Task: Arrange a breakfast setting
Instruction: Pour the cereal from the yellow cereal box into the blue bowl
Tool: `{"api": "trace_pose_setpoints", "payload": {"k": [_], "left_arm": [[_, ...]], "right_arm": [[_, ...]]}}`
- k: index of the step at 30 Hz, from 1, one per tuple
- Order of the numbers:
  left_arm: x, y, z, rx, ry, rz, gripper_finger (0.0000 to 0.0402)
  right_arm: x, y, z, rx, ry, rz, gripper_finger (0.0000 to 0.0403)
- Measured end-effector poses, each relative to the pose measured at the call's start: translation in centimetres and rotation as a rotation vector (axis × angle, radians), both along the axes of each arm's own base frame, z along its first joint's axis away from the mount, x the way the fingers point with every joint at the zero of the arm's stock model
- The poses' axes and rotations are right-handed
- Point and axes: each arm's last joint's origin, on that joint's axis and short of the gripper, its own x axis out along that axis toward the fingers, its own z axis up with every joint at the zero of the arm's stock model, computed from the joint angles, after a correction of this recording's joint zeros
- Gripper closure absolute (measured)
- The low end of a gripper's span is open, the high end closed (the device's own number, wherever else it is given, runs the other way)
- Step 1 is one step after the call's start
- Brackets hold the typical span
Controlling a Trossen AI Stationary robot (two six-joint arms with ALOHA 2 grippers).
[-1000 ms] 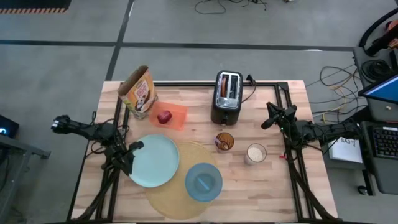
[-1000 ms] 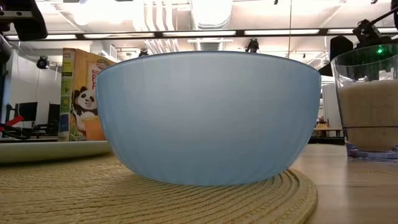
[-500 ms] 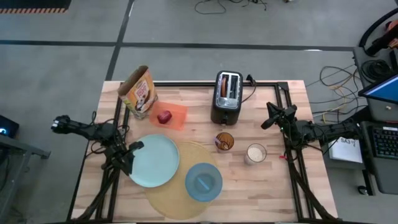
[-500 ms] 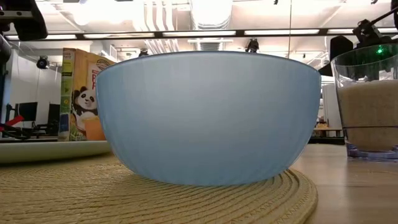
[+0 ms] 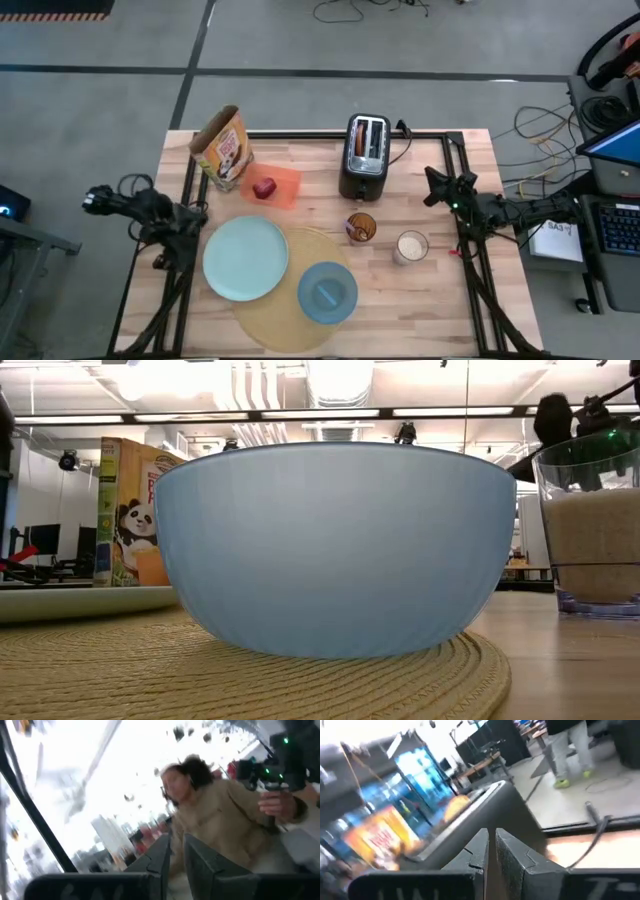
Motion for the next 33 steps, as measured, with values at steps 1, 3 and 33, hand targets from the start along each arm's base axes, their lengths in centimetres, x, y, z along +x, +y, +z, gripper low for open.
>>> {"api": "trace_pose_setpoints", "payload": {"k": [1, 3, 33], "left_arm": [[-0.2, 0.0, 0.2, -0.008, -0.031, 0.0, 0.0365], [-0.5, 0.1, 0.7, -0.024, -0.088, -0.001, 0.0365], [2.7, 2.1, 4.3, -0.927, 0.366, 0.534, 0.0365]], "right_arm": [[-0.1, 0.0, 0.2, 0.013, -0.038, -0.021, 0.0376], [-0.2, -0.1, 0.4, 0.024, -0.067, -0.064, 0.0376], [0.6, 0.9, 3.1, -0.323, -0.106, 0.364, 0.0376]]}}
